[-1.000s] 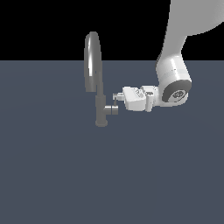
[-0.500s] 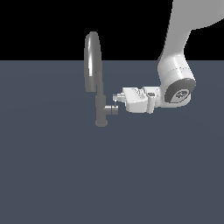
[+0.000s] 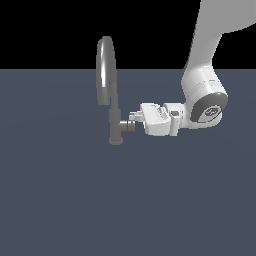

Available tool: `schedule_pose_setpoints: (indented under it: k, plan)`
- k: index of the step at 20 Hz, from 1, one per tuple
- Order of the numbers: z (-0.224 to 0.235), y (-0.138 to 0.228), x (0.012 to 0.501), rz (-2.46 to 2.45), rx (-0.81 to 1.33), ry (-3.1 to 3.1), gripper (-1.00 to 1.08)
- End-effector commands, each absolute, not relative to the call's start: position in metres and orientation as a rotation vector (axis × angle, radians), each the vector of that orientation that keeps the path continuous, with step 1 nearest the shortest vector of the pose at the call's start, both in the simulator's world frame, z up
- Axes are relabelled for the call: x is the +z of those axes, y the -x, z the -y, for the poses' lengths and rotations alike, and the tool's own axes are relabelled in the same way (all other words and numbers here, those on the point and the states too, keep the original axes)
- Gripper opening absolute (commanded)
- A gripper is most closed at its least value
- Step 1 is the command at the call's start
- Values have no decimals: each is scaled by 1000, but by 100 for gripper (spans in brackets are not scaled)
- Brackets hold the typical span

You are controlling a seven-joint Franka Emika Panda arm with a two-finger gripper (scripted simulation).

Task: Turn on the faucet by rotating a designated handle.

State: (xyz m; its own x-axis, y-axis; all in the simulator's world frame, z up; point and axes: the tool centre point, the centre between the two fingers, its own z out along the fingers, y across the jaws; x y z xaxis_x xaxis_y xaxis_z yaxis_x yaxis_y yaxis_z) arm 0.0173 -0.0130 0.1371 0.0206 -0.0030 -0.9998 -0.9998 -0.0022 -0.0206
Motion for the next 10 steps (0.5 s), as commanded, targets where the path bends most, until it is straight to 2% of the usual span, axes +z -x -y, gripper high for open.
schedule_pose_setpoints:
  k: [1, 5, 6, 7, 10]
  plan:
    - [13, -10, 125, -1201, 1202, 1218, -100]
    - [13, 7, 99, -1209, 1215, 1212, -100]
    - [13, 7, 99, -1209, 1215, 1212, -100]
    - [13, -5, 121, -1182, 1191, 1229, -100]
    - [13, -1, 101, -1192, 1200, 1222, -100]
